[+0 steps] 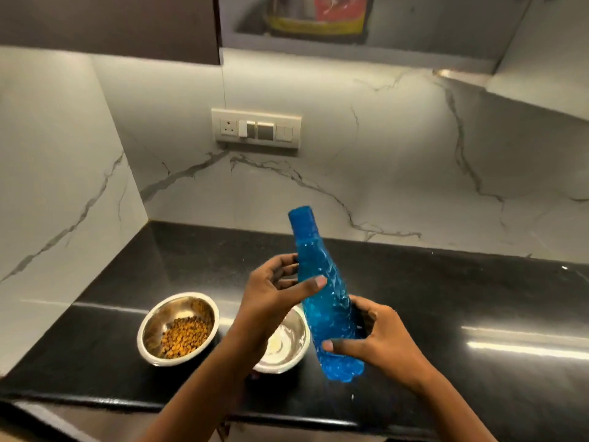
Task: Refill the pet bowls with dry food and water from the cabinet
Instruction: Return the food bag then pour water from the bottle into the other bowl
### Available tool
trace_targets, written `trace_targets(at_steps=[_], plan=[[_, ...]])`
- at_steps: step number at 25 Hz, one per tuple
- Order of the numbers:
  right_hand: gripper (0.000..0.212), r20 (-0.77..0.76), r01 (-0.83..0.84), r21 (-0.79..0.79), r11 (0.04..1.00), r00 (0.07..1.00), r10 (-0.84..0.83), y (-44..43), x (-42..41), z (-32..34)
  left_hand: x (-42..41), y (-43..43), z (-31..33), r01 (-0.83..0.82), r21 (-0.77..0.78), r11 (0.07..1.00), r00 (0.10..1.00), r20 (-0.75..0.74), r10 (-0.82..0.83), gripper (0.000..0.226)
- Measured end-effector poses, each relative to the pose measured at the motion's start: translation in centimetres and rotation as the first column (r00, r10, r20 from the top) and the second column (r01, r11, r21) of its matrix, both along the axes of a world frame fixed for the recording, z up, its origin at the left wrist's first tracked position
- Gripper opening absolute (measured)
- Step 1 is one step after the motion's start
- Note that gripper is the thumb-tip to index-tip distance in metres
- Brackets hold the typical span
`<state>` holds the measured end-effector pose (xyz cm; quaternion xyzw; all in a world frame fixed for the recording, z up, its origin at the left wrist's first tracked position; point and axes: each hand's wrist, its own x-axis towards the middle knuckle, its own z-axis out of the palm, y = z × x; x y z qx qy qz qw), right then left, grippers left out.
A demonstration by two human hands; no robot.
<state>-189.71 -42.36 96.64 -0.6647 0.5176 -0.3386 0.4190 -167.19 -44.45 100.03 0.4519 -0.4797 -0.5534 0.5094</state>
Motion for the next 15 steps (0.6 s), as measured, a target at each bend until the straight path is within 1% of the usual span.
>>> trace_targets(at_steps=[3, 5, 7, 8, 9, 10, 11, 13, 14, 15], plan=[[0.064, 0.057, 0.057, -0.144, 0.988, 0.997, -0.05, -2.3, 1.3, 5.3, 0.4, -2.0, 6.7, 0.031, -0.169, 0.985, 0.997, 0.075, -0.019, 0.063], [0.062, 0.101, 0.099, -0.261, 0.96, 0.992, -0.074, -3.2, 1.9, 8.5, 0.4, -3.4, 10.8, 0.041, -0.317, 0.947, 0.994, 0.109, -0.006, 0.066], [0.066, 0.138, 0.178, -0.351, 0.919, 0.981, -0.137, -5.3, 2.6, 12.2, 0.0, -5.3, 15.4, 0.032, -0.434, 0.9, 0.99, 0.136, 0.03, 0.063], [0.069, 0.177, 0.212, -0.352, 0.912, 0.972, -0.157, -6.2, 3.0, 13.6, 0.0, -5.7, 17.5, 0.058, -0.467, 0.883, 0.987, 0.162, 0.021, 0.06], [0.073, 0.252, 0.291, -0.417, 0.861, 0.947, -0.198, -7.8, 2.0, 17.2, -1.0, -6.7, 21.4, 0.09, -0.541, 0.836, 0.98, 0.2, 0.023, 0.058], [0.076, 0.335, 0.363, -0.501, 0.786, 0.918, -0.21, -9.1, 0.7, 22.8, -2.5, -7.5, 27.1, 0.124, -0.632, 0.765, 0.973, 0.229, 0.032, 0.057], [0.079, 0.407, 0.394, -0.495, 0.775, 0.892, -0.194, -10.1, 0.4, 24.4, -2.8, -7.9, 28.6, 0.142, -0.646, 0.75, 0.971, 0.238, 0.021, 0.056], [0.08, 0.485, 0.456, -0.528, 0.717, 0.854, -0.186, -11.7, 0.7, 28.9, -4.0, -8.5, 32.1, 0.214, -0.646, 0.732, 0.96, 0.278, -0.035, 0.052], [0.077, 0.494, 0.465, -0.549, 0.694, 0.851, -0.179, -12.3, 0.5, 30.2, -4.6, -9.3, 33.1, 0.243, -0.63, 0.738, 0.952, 0.301, -0.056, 0.052], [0.075, 0.491, 0.482, -0.57, 0.665, 0.849, -0.195, -12.9, 0.3, 31.6, -5.3, -10.1, 34.0, 0.237, -0.625, 0.744, 0.946, 0.323, -0.03, 0.056]])
